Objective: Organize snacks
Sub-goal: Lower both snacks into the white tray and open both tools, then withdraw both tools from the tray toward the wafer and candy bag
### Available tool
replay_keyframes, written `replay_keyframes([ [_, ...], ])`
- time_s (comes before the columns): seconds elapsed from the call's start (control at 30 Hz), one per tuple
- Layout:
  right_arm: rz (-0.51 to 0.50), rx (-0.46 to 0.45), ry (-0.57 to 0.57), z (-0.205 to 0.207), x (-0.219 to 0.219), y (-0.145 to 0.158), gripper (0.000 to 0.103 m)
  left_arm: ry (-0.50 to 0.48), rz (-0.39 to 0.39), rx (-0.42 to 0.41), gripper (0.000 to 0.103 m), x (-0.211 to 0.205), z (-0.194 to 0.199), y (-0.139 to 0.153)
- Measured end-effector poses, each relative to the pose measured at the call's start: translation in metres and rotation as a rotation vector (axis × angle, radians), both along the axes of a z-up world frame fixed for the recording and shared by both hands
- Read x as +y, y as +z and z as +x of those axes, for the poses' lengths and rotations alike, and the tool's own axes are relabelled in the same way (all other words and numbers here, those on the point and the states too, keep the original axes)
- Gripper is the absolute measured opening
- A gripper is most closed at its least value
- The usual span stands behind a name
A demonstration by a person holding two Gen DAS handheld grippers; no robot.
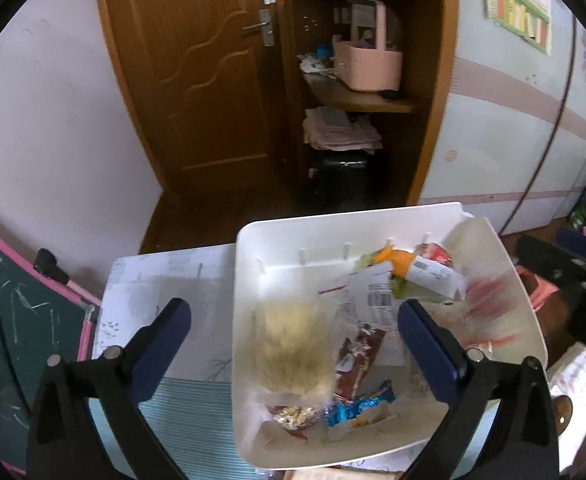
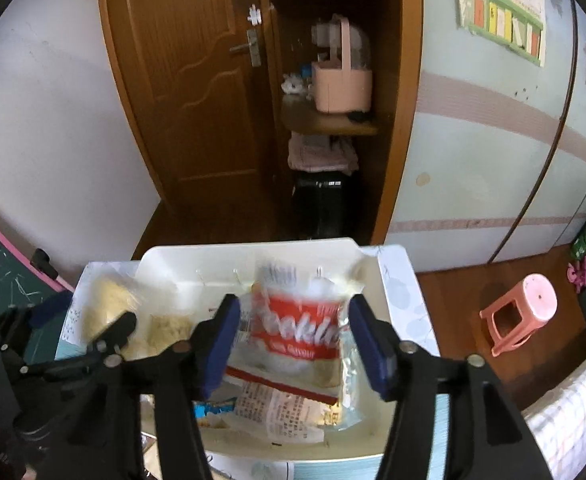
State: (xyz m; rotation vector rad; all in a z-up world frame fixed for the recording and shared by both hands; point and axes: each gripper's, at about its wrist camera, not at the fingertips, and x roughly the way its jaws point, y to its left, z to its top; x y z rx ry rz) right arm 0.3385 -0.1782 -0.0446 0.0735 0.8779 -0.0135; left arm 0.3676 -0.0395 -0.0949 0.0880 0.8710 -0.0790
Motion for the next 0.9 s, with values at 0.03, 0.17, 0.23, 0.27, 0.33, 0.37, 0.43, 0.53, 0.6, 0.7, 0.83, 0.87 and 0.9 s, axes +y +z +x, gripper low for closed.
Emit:
replay_keyframes([
  [0.03, -0.004, 0.001, -0.004, -0.001, -0.001, -0.002, 0.067, -0.016, 0.002, 0.007, 0.103, -0.002, -0.001, -0.001],
  [0.17, 0.003, 0.001, -0.005, -0.005, -0.004, -0.006, 0.071, -0.034, 0.016, 0.013, 0.103, -0.006, -0.006, -0.004],
  [0.23, 0.028, 0.010, 0.000, -0.006, -0.007, -0.008, 0.072, -0.041, 0.003, 0.022, 0.103, -0.005, -0.009, -0.004],
  [0.27, 0.034, 0.008, -0.003, -0.006, -0.007, -0.008, 0.072, -0.043, -0.002, 0.025, 0.103, -0.005, -0.010, -0.004],
  [0.33, 0.040, 0.011, -0.002, -0.010, -0.008, -0.009, 0.072, -0.044, -0.007, 0.027, 0.103, -0.004, -0.013, -0.004],
  [0.37, 0.038, 0.010, 0.000, -0.012, -0.008, -0.009, 0.072, -0.044, -0.005, 0.026, 0.103, -0.004, -0.015, -0.003],
  [0.43, 0.038, 0.007, 0.000, -0.015, -0.008, -0.009, 0.072, -0.048, -0.003, 0.023, 0.103, -0.004, -0.019, -0.002],
  [0.53, 0.055, 0.008, 0.004, -0.022, -0.009, -0.008, 0.072, -0.052, 0.000, 0.022, 0.103, -0.003, -0.026, 0.000],
  [0.6, 0.058, 0.008, 0.007, -0.028, -0.008, -0.006, 0.072, -0.051, -0.002, 0.020, 0.103, -0.001, -0.032, 0.004],
  [0.7, 0.054, 0.004, 0.010, -0.036, -0.007, -0.003, 0.072, -0.054, -0.010, 0.013, 0.103, 0.005, -0.042, 0.010],
  [0.83, 0.055, -0.003, 0.019, -0.050, -0.005, 0.003, 0.072, -0.053, -0.013, -0.005, 0.103, 0.012, -0.058, 0.021],
  [0.87, 0.055, -0.005, 0.022, -0.054, -0.004, 0.004, 0.072, -0.054, -0.015, -0.008, 0.103, 0.014, -0.063, 0.025],
  [0.9, 0.056, -0.008, 0.027, -0.059, -0.003, 0.006, 0.072, -0.055, -0.016, -0.012, 0.103, 0.017, -0.068, 0.027],
])
